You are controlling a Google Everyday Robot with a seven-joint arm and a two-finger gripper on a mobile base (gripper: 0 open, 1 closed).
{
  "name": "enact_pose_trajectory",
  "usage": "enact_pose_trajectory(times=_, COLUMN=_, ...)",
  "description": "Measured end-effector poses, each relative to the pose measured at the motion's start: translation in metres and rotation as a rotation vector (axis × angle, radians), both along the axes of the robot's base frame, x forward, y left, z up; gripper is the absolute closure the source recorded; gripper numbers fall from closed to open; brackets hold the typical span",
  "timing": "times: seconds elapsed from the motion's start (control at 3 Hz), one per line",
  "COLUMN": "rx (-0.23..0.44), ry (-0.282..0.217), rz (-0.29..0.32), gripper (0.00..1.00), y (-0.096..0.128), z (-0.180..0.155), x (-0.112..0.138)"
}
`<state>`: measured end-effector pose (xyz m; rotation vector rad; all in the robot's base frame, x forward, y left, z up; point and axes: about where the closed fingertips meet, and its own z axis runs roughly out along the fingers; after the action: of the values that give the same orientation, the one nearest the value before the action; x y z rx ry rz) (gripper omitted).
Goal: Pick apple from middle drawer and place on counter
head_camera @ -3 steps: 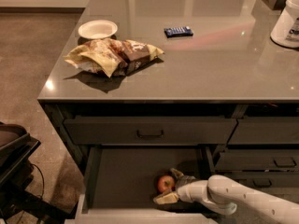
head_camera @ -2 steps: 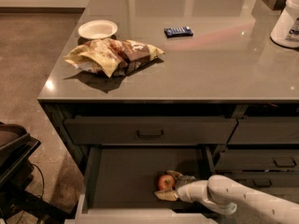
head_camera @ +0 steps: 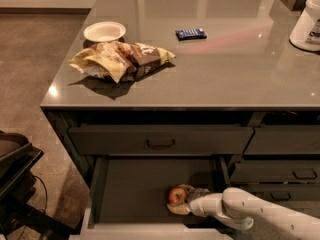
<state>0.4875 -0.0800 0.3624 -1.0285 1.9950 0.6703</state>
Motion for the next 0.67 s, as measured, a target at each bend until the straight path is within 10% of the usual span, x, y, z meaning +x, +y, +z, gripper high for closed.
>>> enact_pose_trajectory(times=0.33, rx=-0.001, ry=0.020, rz=0.039, gripper=1.00, y=0.004, z=0.005, x=-0.001)
enact_pose_trajectory(times=0.67, rx=-0.033, ry=0.140, rz=0.129, gripper=1.00, y=0.006, z=0.022, x=-0.032)
